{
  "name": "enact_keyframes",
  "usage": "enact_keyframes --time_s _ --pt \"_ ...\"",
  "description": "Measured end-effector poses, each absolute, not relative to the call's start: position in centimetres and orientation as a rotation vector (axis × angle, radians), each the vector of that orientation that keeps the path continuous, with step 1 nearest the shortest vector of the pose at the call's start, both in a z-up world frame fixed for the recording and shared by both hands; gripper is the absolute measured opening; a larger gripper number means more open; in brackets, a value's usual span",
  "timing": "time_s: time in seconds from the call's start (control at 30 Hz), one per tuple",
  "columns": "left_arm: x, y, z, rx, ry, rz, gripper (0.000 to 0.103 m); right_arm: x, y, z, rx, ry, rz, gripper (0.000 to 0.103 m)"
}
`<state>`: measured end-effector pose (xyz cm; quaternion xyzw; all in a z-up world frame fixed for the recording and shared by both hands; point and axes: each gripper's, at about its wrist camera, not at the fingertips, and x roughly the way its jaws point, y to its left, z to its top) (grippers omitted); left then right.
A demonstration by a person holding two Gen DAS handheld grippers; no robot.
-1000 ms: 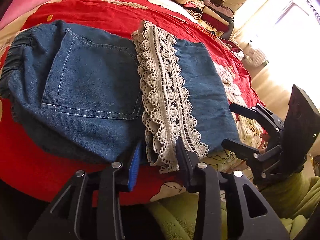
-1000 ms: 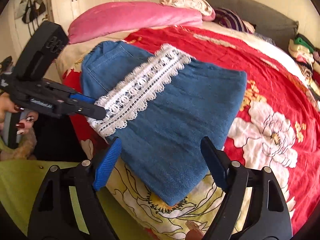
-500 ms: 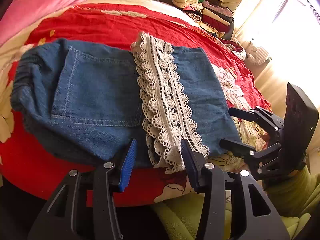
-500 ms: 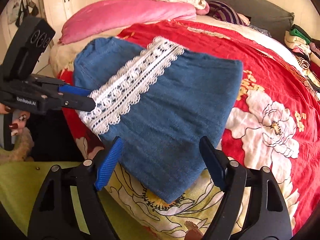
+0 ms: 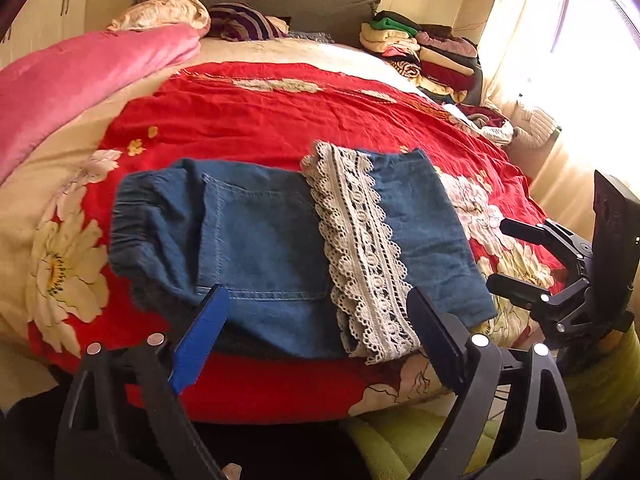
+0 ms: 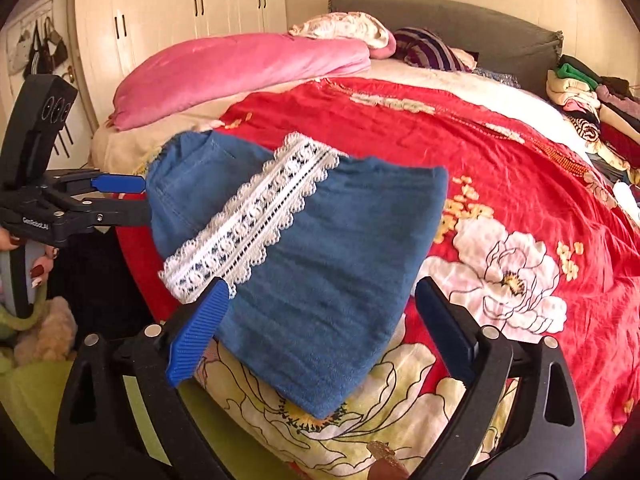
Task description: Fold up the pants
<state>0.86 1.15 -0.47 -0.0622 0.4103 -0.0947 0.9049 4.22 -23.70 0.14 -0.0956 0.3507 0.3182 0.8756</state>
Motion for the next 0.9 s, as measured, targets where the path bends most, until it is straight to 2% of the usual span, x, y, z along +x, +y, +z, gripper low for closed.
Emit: enact_keyframes --time_s 0.23,0.9 --pt "0.6 2.4 0.5 -0.13 0.82 -0.135 0.098 4.4 -22.6 2.1 -0.205 0.689 0.675 0.091" --pt "0.5 8.3 -0.2 -0.231 0.839 0.001 0.098 6.9 -14.4 5.1 -0.289 0.647 0.77 0.092"
